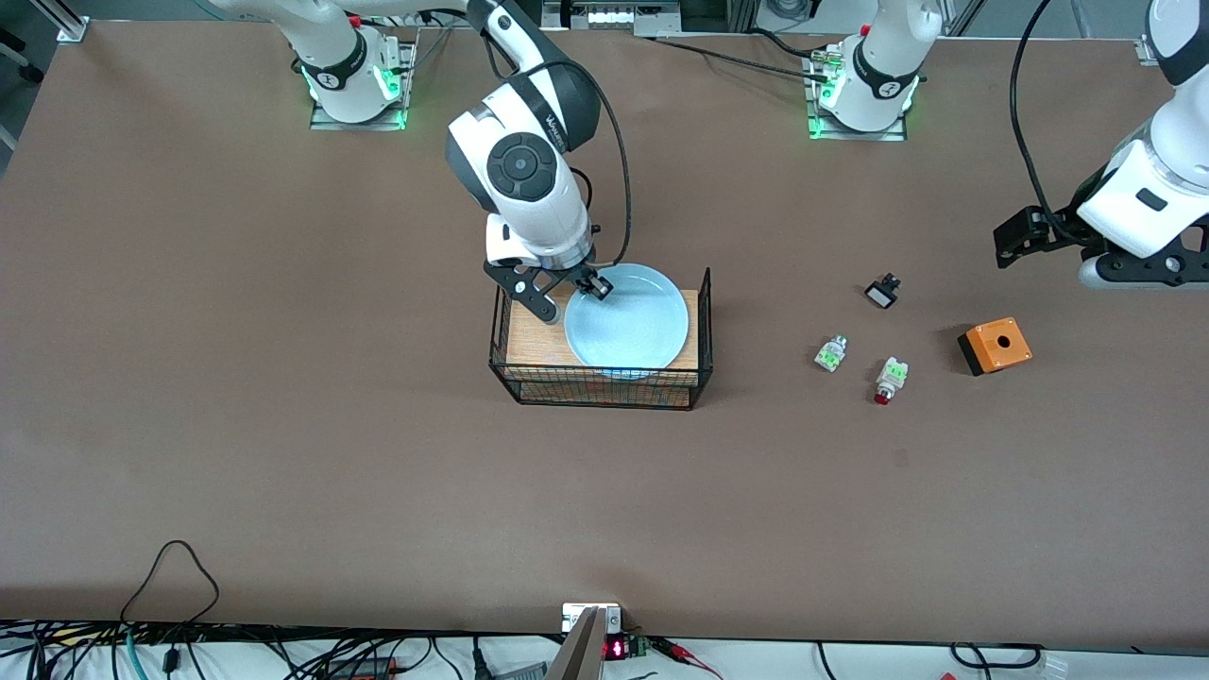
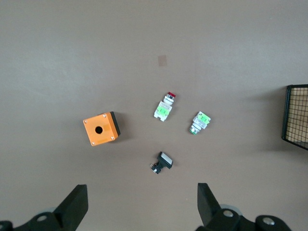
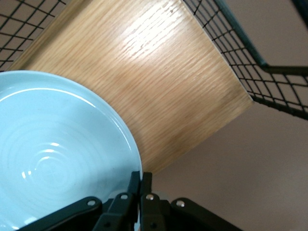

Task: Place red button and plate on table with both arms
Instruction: 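Lift the plate with the right gripper while the left gripper withdraws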

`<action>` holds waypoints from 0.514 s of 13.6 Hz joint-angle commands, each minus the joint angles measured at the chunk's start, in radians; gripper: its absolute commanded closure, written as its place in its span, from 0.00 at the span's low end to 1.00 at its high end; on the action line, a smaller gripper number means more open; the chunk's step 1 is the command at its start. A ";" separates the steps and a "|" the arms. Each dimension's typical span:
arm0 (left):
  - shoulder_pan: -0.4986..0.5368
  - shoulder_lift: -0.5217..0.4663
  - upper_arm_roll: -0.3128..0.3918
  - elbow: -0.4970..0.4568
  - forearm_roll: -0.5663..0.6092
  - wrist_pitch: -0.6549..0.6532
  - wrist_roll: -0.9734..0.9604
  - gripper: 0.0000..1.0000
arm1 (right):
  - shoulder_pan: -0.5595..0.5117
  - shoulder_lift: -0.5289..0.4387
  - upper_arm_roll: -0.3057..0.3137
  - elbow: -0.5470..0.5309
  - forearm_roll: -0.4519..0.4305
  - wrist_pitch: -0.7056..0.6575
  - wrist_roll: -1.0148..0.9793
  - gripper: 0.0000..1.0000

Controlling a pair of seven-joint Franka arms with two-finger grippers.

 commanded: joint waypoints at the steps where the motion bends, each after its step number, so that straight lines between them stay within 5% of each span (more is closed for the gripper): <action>1: 0.034 -0.003 0.002 0.019 -0.075 -0.021 0.034 0.00 | 0.024 -0.019 -0.014 -0.002 0.016 -0.011 0.023 1.00; 7: 0.049 -0.005 0.000 0.018 -0.075 -0.054 0.034 0.00 | 0.034 -0.084 -0.008 -0.002 0.016 -0.088 0.033 1.00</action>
